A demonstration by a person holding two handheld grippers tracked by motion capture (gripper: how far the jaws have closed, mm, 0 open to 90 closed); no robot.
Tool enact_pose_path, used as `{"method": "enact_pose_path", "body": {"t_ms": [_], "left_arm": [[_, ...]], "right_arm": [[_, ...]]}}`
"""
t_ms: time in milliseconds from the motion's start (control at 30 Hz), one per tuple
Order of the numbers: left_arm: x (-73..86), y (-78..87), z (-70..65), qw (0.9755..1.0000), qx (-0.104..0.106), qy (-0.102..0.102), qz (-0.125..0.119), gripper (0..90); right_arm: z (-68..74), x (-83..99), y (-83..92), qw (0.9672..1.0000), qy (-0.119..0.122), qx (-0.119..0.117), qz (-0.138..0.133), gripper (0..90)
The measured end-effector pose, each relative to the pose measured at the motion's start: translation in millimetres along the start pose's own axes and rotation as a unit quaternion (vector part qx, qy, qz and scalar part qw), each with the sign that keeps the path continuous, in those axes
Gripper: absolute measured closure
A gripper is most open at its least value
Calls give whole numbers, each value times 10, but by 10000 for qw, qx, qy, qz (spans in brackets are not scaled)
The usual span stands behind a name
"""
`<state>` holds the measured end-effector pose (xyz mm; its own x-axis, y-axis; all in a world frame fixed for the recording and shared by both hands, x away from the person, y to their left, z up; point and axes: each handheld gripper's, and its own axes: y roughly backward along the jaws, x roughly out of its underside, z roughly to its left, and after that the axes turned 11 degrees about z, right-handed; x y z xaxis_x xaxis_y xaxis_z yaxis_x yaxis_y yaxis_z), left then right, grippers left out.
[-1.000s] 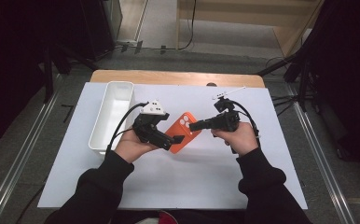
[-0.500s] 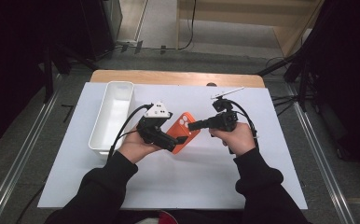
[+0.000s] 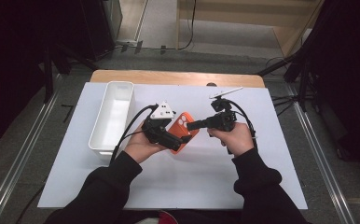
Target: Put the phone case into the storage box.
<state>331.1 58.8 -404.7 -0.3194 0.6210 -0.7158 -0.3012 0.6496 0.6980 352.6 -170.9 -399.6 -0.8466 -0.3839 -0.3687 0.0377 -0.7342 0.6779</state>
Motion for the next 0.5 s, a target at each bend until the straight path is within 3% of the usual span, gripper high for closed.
{"method": "enact_pose_path", "body": {"t_ms": [500], "left_arm": [[-22,-85,-60,9996,-217,-139,-98,0]], "right_arm": [[87,-21,30,10000,9,-18,-81,761]]}}
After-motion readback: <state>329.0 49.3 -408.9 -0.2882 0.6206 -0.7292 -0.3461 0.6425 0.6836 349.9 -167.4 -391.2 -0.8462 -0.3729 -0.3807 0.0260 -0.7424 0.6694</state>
